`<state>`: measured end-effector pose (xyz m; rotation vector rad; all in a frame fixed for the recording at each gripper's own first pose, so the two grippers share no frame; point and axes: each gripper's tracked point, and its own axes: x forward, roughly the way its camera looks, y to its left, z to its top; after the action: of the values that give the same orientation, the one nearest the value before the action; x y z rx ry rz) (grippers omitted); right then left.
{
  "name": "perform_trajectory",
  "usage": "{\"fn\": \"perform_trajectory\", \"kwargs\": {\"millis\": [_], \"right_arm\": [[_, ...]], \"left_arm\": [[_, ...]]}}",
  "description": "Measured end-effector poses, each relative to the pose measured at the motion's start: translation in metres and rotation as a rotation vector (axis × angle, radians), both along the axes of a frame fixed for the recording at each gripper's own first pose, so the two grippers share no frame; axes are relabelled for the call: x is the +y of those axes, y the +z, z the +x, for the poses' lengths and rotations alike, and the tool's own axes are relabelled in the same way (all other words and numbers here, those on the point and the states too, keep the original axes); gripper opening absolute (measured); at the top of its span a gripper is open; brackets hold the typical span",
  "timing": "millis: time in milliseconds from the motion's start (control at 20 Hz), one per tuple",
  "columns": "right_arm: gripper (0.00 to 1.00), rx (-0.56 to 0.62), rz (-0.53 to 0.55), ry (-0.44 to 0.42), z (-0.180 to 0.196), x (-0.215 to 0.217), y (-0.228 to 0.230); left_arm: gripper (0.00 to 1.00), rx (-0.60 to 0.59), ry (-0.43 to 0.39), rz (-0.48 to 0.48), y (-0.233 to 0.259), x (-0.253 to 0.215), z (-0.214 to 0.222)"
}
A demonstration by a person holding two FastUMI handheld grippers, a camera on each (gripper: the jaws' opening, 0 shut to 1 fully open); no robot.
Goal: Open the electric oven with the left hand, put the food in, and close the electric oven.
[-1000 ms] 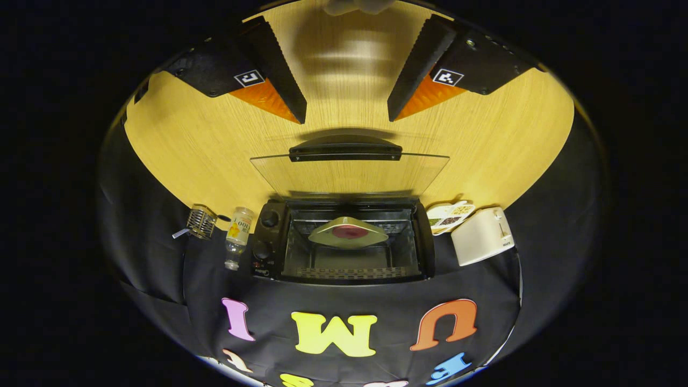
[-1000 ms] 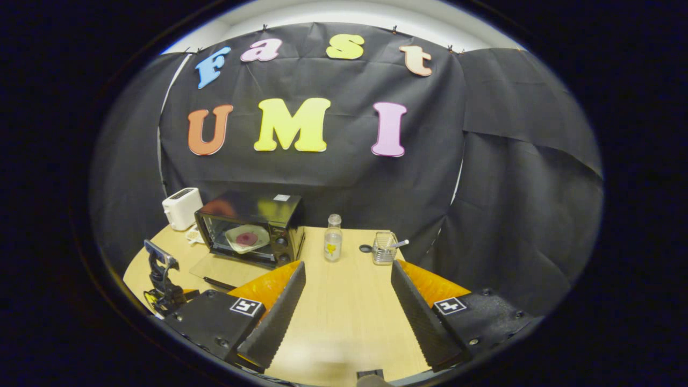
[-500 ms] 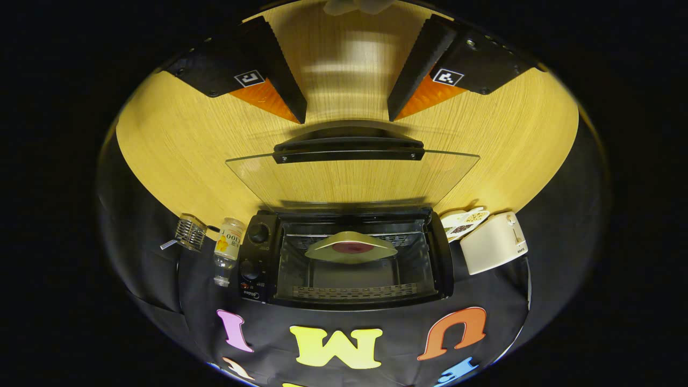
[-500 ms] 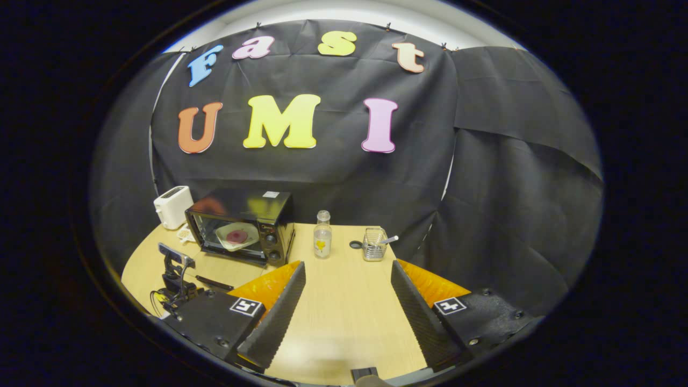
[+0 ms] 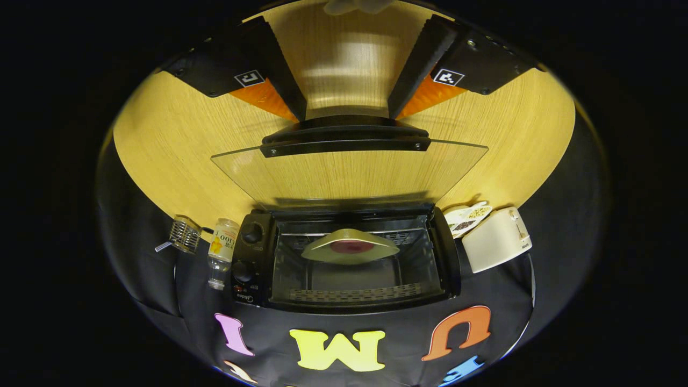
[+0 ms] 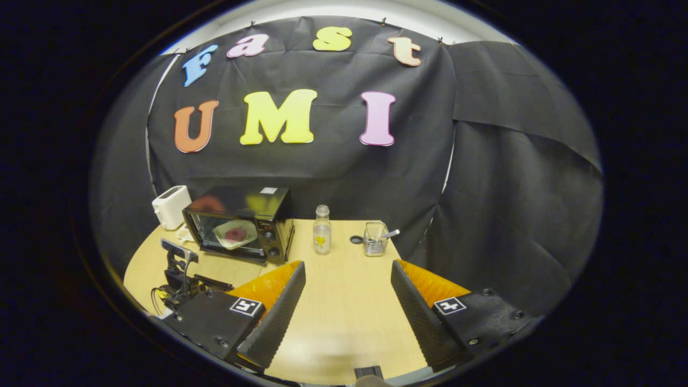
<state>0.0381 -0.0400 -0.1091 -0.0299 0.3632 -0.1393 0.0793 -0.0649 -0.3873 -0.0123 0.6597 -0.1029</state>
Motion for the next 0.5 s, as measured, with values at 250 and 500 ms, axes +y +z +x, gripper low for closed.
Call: {"fn": "perform_trajectory", "kwargs": {"millis": [250,500], "right_arm": [[0.96,-0.004,0.038,-0.008,0.002,-0.003,-0.005],[0.96,-0.019,0.086,-0.033,0.0,-0.008,-0.009]], "left_arm": [[0.98,-0.039,-0.006,0.005,0.03,0.001,0.01],[0.97,-0.087,-0.003,0.007,0.067,0.008,0.036]]}}
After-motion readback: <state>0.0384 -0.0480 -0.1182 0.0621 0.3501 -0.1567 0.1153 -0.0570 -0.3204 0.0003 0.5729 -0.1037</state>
